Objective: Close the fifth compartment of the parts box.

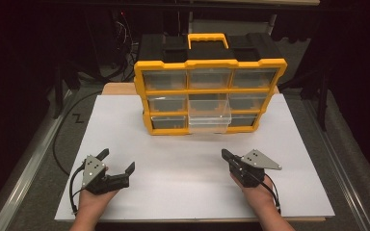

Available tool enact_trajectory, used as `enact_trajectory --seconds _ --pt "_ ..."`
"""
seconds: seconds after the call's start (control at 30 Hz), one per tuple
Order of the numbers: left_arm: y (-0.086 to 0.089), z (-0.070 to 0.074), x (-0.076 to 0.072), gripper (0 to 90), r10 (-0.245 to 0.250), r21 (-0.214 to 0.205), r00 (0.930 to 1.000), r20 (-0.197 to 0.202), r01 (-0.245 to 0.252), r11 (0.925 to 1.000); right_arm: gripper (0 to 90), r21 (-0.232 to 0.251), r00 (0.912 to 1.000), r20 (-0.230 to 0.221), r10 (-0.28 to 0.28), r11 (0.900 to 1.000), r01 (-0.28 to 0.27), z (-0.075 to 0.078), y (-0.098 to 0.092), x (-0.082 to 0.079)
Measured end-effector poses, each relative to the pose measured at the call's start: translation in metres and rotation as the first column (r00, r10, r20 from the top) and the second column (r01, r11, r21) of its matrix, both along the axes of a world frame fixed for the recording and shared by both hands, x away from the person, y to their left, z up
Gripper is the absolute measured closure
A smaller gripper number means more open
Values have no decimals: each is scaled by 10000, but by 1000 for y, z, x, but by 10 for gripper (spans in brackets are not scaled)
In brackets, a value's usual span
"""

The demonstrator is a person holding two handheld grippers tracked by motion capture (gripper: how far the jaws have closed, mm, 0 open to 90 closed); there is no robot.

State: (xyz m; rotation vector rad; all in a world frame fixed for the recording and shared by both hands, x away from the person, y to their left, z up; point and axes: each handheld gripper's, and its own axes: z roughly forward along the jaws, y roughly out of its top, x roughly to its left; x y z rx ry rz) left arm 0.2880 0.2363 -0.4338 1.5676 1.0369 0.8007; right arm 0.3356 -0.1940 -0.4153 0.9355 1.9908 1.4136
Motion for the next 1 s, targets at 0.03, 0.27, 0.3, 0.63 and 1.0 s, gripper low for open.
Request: enact_trajectory --seconds 0.03,0.27,0.3,0.63,1.0 --pt "0 0 0 1 -5 -21 10000 0 5 10000 900 17 10000 11 1 10000 -1 0 0 0" --pt "-1 -1 2 1 -64 -45 10000 6 64 10000 900 -50 9998 76 164 9999 -164 1 3 -1" --pt "-1 -1 2 1 -77 -36 10000 -14 76 10000 900 -86 9997 136 191 9998 -190 1 4 0" --pt "-4 -3 3 1 -177 29 9998 -7 177 9998 900 358 9999 113 25 9994 -29 7 15 10" --pt "-4 -3 3 1 -209 13 9998 12 209 9998 900 413 9989 430 195 9989 -212 19 30 21"
